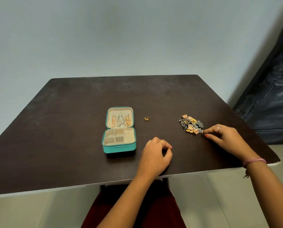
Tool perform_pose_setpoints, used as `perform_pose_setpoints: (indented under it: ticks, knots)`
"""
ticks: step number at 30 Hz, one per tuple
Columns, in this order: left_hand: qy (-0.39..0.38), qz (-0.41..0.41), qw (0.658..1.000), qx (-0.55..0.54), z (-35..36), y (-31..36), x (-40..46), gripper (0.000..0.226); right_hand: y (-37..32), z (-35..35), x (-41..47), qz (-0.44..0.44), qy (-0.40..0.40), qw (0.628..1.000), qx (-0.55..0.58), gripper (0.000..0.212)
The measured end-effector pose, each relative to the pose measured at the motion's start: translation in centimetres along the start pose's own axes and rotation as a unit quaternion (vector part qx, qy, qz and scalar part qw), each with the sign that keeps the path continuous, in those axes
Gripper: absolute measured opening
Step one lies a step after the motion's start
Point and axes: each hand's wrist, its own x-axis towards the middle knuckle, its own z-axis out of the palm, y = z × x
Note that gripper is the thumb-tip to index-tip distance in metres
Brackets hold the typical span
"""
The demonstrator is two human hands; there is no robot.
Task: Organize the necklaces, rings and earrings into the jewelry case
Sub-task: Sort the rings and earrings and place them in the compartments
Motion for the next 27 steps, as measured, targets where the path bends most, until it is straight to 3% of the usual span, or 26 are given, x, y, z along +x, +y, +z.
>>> perform_pose_setpoints:
  ticks: [12,17,21,27]
  knots:
    - [-0.005,-0.002,1.0,0.001,-0.1,0.0,-0.1,0.012,-1.0,-1.0,-0.3,0.055,0.032,0.992,0.11,0.019]
    - [-0.007,-0.002,1.0,-0.001,-0.1,0.1,0.0,0.013,-4.6,-1.2,1.4,0.012,0.042,0.995,0.094,0.013]
    - [-0.004,0.001,1.0,0.0,-0.2,0.0,0.1,0.013,-8.7,0.1,3.8,-0.037,-0.011,0.997,0.063,0.006]
    - [0.001,0.007,1.0,-0.001,-0.1,-0.1,0.0,0.016,-14.3,3.9,7.6,-0.063,-0.113,0.992,0.008,0.014]
